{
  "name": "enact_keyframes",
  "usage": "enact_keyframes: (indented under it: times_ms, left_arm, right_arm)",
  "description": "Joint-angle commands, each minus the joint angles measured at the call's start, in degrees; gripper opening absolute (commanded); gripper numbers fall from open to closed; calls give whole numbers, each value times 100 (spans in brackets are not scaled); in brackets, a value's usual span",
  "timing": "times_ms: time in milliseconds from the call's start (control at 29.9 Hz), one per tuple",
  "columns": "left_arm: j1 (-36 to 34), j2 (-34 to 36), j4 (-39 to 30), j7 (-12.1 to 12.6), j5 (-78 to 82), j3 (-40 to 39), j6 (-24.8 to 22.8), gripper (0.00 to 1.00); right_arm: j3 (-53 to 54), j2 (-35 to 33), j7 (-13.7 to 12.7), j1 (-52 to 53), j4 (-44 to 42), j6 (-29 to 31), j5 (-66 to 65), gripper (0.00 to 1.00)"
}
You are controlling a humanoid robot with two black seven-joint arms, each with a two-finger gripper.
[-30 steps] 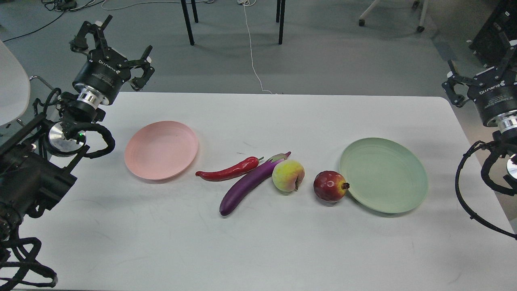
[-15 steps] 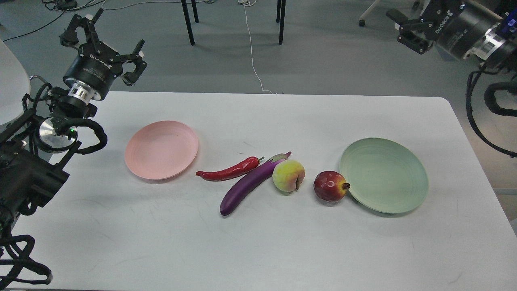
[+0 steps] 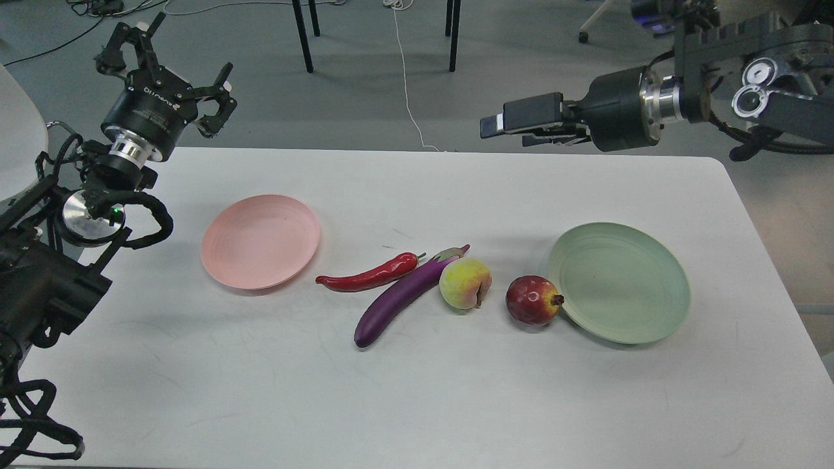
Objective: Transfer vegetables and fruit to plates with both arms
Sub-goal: 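Lower the right hand onto the red apple and grasp it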
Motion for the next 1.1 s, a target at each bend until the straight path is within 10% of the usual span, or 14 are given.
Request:
enact_keyframes:
  times_ms: [0,1071]
  left_arm:
    - [14,-1,1,-26,-10,1,0,98]
    - [41,140,10,-17,52,97,0,98]
  right_arm:
    - [-635,254,21,42,22,-76,-926,97]
    - [-1604,1581,117,-1048,-734,-850,-1693,94]
